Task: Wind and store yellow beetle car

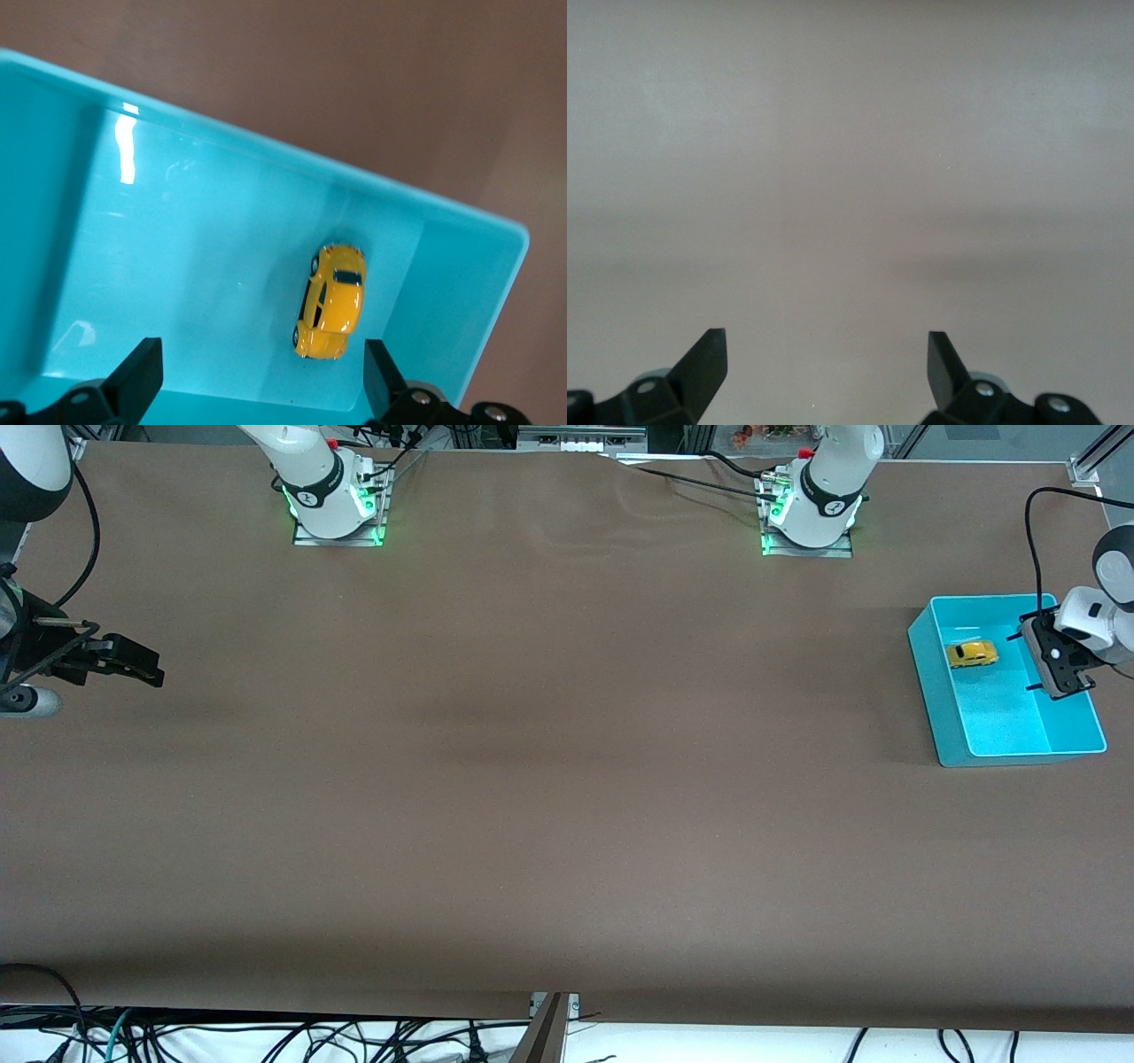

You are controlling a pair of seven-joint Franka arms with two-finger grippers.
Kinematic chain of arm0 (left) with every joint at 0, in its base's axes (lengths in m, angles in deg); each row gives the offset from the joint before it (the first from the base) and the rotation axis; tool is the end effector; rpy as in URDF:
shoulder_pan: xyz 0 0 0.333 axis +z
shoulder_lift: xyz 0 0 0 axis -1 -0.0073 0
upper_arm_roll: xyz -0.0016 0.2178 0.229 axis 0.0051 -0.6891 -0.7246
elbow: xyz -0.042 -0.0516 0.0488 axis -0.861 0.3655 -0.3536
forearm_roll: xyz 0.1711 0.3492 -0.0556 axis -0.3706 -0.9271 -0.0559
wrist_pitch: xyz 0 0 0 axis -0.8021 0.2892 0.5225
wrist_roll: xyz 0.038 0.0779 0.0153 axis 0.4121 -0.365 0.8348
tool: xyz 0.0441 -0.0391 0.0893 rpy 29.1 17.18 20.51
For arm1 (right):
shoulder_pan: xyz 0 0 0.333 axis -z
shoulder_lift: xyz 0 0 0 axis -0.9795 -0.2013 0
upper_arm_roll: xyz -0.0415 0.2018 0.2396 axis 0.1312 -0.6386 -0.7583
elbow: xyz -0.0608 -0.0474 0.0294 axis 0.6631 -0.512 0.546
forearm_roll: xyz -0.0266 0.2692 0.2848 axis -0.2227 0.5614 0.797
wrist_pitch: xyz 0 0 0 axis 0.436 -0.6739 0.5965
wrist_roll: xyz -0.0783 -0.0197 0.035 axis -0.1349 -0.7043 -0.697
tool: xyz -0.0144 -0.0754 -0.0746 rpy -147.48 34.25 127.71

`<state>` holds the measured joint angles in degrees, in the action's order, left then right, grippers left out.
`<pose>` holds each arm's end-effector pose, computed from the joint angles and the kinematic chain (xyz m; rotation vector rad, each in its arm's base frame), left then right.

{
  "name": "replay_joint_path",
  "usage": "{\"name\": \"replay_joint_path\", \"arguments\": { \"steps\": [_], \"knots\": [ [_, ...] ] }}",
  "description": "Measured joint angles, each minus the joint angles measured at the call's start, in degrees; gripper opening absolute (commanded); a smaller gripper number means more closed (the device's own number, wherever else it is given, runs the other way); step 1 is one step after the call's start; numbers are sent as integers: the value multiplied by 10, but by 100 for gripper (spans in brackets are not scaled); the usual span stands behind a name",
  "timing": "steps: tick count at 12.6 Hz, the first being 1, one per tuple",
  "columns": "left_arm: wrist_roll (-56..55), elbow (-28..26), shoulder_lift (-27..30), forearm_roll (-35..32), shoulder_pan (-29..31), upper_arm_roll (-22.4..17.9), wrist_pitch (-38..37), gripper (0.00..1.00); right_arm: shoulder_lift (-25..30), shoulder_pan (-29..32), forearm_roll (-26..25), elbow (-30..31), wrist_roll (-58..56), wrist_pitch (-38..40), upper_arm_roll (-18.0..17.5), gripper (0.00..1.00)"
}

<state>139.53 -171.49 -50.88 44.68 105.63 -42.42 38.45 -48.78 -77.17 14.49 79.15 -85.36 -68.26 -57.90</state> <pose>0.4679 0.2510 0.3236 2.5506 -1.6420 -0.3253 0.5972 -0.0060 0.5748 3.1117 -0.0046 -0.0881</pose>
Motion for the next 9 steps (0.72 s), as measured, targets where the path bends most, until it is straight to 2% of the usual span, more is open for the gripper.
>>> {"name": "replay_joint_path", "arguments": {
  "steps": [6, 9],
  "knots": [
    [-326, 126, 40, 43, -116, 14, -151, 99, -2, 2, 0, 0, 0, 4, 1, 100],
    [-537, 203, 53, 44, -165, 49, -213, 100, -7, 2, 0, -6, 0, 11, 1, 100]
  ]
}}
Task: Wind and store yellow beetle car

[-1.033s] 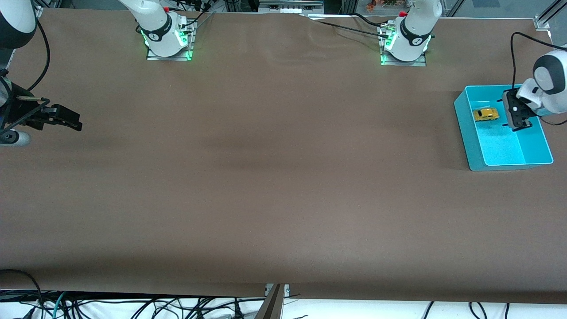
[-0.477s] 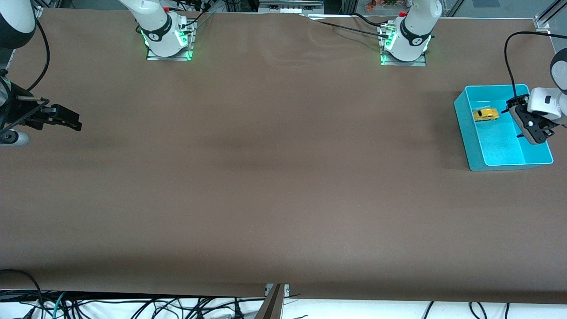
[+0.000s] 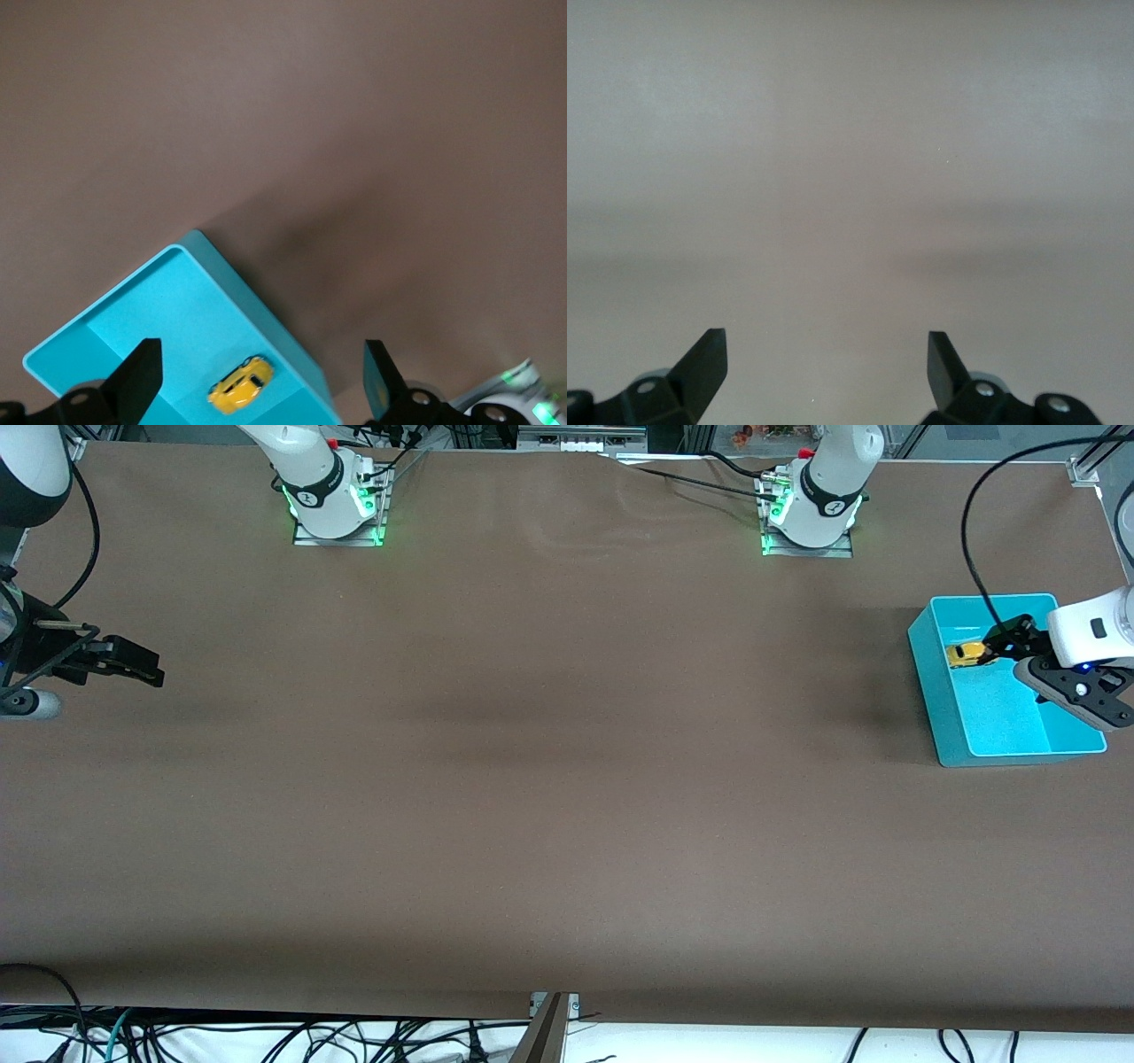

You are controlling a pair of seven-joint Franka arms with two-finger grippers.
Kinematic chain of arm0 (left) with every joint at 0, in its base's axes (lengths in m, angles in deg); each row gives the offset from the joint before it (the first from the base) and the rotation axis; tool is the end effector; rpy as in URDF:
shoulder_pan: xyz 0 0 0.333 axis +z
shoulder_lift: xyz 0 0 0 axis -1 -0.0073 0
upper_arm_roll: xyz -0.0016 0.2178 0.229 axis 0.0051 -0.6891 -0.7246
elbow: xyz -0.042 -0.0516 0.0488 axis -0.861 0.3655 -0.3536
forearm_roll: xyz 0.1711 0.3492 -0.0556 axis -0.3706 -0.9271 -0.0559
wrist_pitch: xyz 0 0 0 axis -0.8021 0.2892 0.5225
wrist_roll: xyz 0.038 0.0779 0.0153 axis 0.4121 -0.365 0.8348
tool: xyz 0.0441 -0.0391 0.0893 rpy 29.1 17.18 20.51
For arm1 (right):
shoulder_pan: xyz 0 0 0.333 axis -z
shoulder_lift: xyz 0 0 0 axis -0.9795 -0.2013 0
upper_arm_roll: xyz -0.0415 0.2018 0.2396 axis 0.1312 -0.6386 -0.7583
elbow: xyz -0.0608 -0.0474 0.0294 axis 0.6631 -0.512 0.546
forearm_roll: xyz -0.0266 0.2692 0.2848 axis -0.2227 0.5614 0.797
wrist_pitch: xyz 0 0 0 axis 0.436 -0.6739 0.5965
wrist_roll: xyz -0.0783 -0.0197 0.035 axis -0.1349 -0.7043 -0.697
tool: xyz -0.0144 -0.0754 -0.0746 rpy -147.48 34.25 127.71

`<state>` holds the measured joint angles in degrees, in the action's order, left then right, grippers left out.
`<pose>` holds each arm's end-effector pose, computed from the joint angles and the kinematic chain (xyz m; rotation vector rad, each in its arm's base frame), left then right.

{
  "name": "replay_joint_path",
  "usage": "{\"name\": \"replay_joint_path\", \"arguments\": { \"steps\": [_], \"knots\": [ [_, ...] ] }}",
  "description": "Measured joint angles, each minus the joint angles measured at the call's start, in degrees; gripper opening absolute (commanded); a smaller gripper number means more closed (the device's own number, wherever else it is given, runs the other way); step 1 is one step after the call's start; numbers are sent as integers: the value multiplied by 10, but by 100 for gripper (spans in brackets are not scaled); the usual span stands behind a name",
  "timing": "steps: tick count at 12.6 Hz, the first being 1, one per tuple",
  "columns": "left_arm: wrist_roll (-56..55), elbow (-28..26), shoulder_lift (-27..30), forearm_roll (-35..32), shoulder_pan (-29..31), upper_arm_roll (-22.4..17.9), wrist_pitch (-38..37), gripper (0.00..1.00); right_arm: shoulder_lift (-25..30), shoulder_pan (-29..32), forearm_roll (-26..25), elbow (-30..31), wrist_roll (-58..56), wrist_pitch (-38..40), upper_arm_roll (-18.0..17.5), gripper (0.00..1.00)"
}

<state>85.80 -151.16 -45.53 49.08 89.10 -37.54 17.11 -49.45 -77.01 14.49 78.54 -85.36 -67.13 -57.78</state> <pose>0.5566 0.0648 0.5049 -3.0181 0.7936 0.2019 0.5984 -0.0090 0.5712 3.1106 -0.0126 -0.1205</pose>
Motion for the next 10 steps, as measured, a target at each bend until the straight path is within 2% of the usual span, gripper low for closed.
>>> {"name": "replay_joint_path", "arguments": {
  "steps": [4, 6, 10],
  "knots": [
    [-260, 32, 8, 8, -23, 53, -14, 100, -15, 0, 0, -25, 0, 17, 0, 100],
    [-335, 48, 8, 44, -25, 52, -30, 100, -18, 0, 0, -27, 0, 18, 0, 100],
    [-430, 67, 8, 48, -41, 54, -35, 100, -19, 0, 0, -28, -3, 18, 0, 100]
  ]
}}
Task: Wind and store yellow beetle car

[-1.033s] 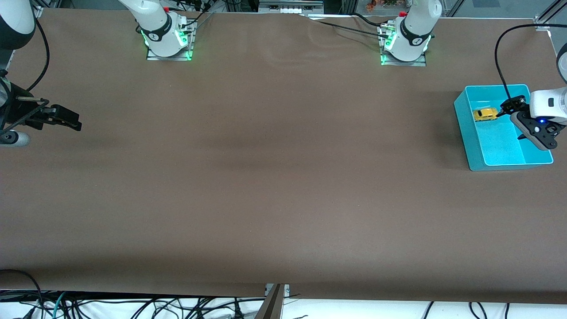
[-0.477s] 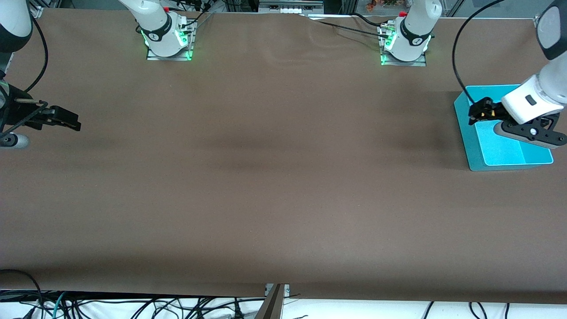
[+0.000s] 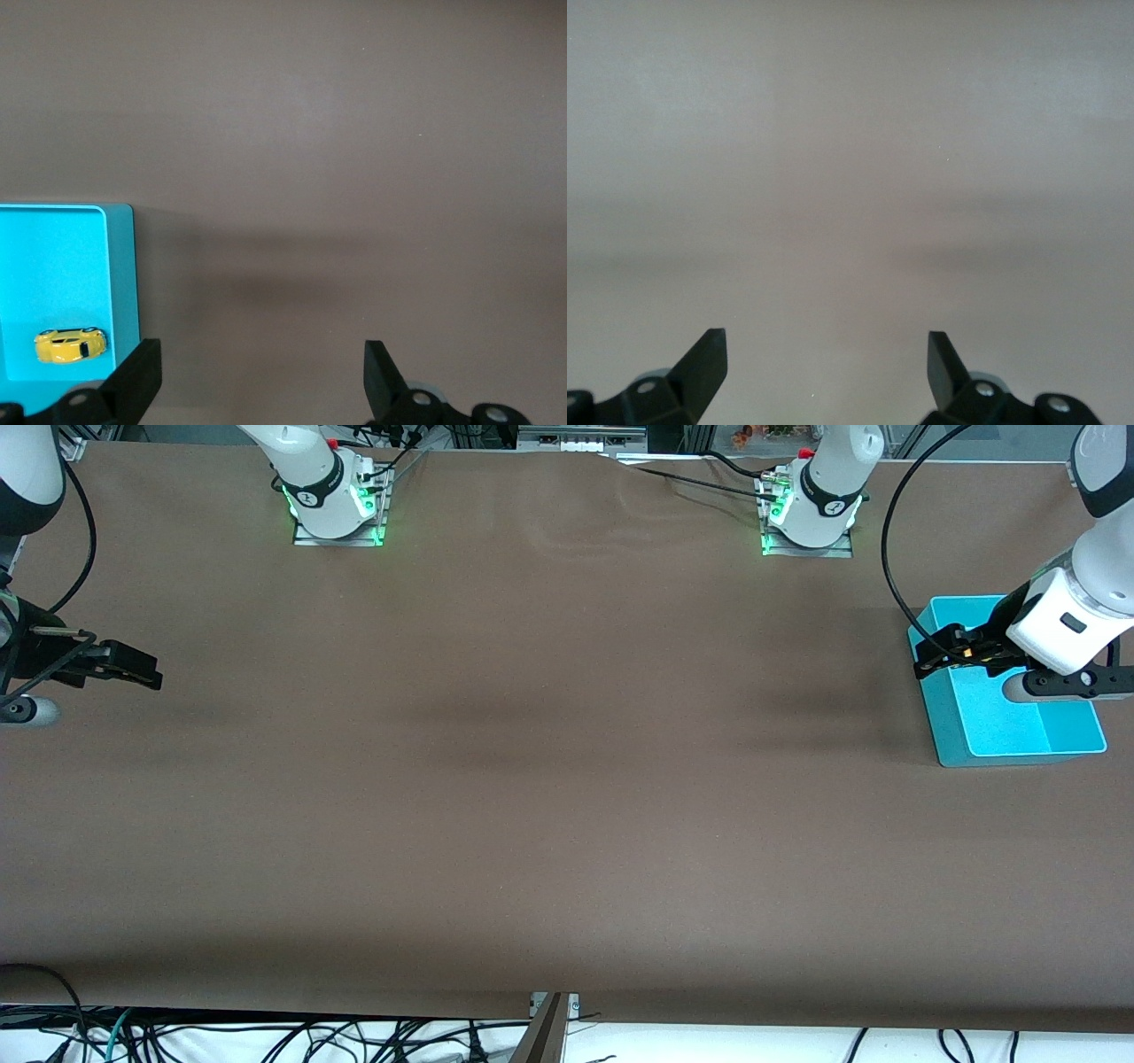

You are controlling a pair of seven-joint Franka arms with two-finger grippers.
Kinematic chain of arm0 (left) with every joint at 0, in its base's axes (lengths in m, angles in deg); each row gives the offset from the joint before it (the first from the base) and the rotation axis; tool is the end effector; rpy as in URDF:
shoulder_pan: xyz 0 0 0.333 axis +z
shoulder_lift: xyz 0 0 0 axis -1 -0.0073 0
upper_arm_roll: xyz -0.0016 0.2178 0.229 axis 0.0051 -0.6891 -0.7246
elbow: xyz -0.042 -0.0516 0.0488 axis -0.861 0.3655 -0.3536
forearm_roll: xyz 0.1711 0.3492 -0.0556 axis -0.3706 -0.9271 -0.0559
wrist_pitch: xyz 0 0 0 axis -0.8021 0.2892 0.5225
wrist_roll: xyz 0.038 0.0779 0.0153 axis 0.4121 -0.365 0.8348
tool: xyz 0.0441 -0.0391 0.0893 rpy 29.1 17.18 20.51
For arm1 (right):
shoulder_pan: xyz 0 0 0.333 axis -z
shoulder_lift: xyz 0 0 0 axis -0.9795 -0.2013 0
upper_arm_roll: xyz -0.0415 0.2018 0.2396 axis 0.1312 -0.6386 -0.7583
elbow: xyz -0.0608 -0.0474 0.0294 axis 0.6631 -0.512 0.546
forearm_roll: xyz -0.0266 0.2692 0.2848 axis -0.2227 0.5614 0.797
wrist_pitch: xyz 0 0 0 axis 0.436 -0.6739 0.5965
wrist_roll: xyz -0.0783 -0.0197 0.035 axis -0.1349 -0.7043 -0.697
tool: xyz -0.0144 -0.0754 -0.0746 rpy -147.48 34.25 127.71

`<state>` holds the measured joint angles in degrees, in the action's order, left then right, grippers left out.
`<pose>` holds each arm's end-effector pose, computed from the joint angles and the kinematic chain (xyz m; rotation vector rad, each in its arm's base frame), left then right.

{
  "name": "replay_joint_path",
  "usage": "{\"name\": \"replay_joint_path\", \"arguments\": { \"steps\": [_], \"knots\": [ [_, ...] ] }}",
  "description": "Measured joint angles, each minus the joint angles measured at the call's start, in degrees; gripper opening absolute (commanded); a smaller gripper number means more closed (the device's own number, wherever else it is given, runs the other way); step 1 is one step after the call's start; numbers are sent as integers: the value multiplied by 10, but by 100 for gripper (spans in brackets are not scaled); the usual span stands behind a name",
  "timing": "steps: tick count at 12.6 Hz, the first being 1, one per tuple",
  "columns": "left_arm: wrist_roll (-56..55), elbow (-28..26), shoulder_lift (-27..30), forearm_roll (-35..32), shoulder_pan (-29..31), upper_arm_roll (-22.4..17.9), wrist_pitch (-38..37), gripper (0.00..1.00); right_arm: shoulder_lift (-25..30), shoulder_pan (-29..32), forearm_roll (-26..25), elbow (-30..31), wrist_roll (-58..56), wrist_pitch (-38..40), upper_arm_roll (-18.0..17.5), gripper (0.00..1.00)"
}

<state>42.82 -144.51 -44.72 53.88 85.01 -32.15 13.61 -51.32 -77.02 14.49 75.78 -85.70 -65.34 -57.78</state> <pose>0.5626 -0.0352 0.5625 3.1156 0.1337 -0.0772 0.6054 -0.0092 0.5716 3.1104 -0.0043 -0.1451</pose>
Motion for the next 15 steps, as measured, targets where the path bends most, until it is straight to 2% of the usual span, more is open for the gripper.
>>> {"name": "replay_joint_path", "arguments": {
  "steps": [3, 6, 9, 15],
  "knots": [
    [-6, 33, -1, 0, -4, 12, -8, 100, 0, 0, 0, -1, -8, 0, 0, 100],
    [52, 64, -5, -2, -4, -2, -18, 100, 0, 0, 0, -1, -11, 0, 0, 100],
    [62, 70, -13, -1, -2, -20, -47, 100, 0, 0, 0, -2, -25, 0, 0, 100],
    [38, 76, -14, -1, -4, -16, -59, 100, 0, 0, 0, -2, -27, 1, 0, 100]
  ]
}}
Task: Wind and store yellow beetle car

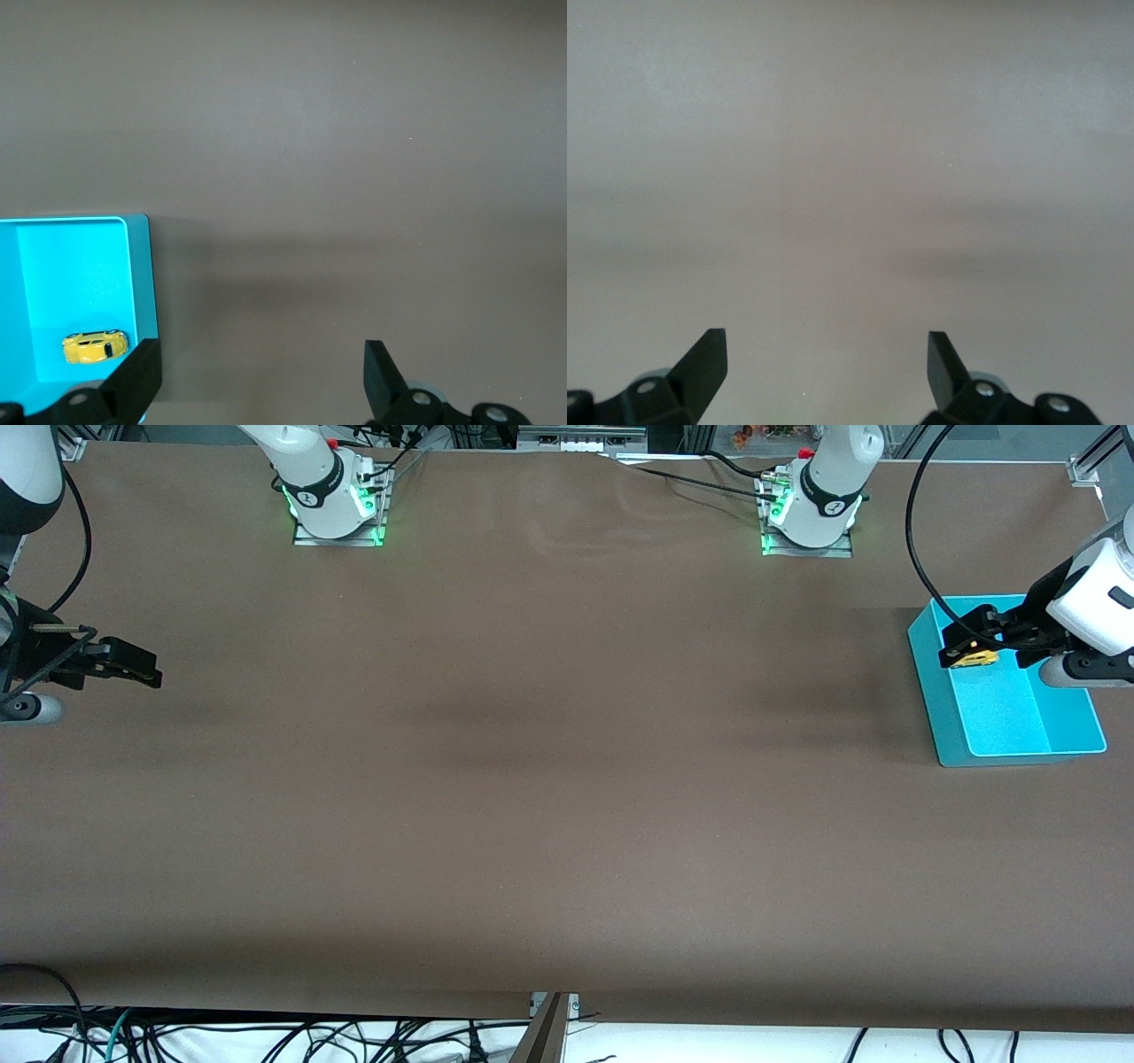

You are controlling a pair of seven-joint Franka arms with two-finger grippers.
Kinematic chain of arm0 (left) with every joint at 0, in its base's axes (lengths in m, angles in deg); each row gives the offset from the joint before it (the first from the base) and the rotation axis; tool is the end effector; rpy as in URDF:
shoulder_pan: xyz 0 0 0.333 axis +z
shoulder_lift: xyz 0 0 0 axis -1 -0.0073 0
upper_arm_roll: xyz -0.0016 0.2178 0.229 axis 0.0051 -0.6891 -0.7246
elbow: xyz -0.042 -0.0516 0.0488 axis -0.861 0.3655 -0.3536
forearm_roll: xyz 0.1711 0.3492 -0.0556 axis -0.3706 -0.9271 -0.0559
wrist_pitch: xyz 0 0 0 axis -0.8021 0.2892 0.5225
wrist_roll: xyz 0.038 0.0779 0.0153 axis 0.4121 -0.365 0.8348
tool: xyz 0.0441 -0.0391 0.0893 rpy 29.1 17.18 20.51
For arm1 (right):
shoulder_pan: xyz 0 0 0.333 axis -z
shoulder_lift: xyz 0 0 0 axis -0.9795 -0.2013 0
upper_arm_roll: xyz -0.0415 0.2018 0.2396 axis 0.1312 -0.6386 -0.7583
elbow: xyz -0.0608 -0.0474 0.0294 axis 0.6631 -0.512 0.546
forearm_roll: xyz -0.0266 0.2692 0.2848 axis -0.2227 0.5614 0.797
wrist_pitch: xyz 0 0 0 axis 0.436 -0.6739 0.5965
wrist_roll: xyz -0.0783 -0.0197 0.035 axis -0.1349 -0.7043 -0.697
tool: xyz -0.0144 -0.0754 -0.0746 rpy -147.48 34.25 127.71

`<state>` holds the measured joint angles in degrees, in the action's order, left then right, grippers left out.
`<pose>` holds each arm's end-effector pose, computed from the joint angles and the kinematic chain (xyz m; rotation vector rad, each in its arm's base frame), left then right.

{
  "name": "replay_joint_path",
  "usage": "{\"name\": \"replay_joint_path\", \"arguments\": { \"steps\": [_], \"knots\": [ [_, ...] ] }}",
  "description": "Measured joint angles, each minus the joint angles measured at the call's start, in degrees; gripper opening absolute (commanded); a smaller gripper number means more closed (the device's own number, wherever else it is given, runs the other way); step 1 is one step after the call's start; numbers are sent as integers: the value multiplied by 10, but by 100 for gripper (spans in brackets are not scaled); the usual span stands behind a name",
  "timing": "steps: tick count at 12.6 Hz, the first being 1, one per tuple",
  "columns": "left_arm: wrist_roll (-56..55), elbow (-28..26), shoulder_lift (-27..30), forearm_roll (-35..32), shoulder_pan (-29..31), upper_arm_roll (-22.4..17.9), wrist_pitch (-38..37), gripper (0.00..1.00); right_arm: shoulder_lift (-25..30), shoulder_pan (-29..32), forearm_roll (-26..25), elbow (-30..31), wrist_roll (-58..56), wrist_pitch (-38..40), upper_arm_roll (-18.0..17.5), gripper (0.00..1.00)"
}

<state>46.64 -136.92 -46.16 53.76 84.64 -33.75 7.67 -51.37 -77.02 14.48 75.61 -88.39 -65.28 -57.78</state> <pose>0.5664 -0.0238 0.6023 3.1194 0.0586 -0.0695 0.6057 -0.0092 0.5724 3.1117 0.0687 -0.1446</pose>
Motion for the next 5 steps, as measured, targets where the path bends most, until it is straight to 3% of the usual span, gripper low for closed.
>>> {"name": "replay_joint_path", "arguments": {
  "steps": [5],
  "knots": [
    [-3, 0, 0, 0, -1, 7, -11, 100, 0, 0, 0, 0, 0, 0, 0, 100]
  ]
}}
